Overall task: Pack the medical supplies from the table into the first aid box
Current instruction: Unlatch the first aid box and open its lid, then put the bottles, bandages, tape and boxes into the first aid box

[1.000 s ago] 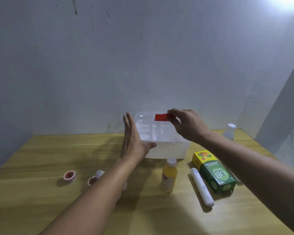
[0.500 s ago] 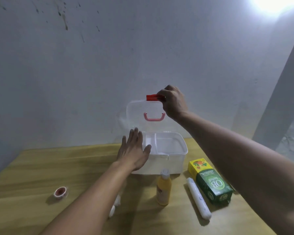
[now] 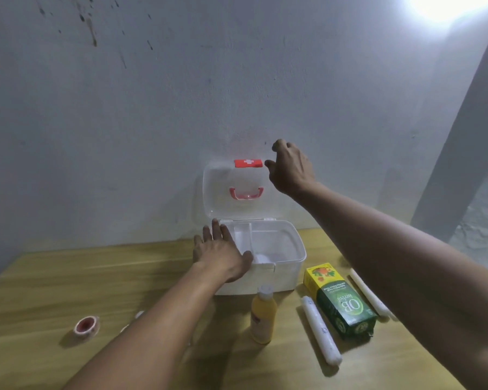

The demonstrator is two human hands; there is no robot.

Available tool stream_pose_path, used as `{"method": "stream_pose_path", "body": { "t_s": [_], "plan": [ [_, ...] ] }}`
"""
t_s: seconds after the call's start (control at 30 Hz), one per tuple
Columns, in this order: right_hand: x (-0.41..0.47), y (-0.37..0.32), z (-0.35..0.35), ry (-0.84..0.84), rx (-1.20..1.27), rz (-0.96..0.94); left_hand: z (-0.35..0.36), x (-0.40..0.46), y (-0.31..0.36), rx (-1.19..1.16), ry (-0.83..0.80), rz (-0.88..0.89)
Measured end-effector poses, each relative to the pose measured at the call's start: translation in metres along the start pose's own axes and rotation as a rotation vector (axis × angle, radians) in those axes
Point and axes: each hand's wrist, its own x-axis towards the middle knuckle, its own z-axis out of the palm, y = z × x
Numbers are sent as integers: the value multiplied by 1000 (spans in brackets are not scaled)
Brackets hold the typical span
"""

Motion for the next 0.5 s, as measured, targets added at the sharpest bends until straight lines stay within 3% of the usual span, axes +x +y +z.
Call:
{"method": "stream_pose_path", "body": {
  "t_s": [0.13, 0.3, 0.37, 0.5],
  "plan": [
    [-24, 22, -15, -118, -116, 66, 5, 5, -5, 19, 101, 154],
    [-86, 42, -41, -808, -195, 327, 8, 8, -3, -14, 35, 144],
    [-112, 42, -50, -996, -331, 332, 9, 8, -2, 9, 19, 126],
    [-147, 48, -50, -1048, -454, 294, 11, 9, 1, 12, 14, 103]
  ]
}}
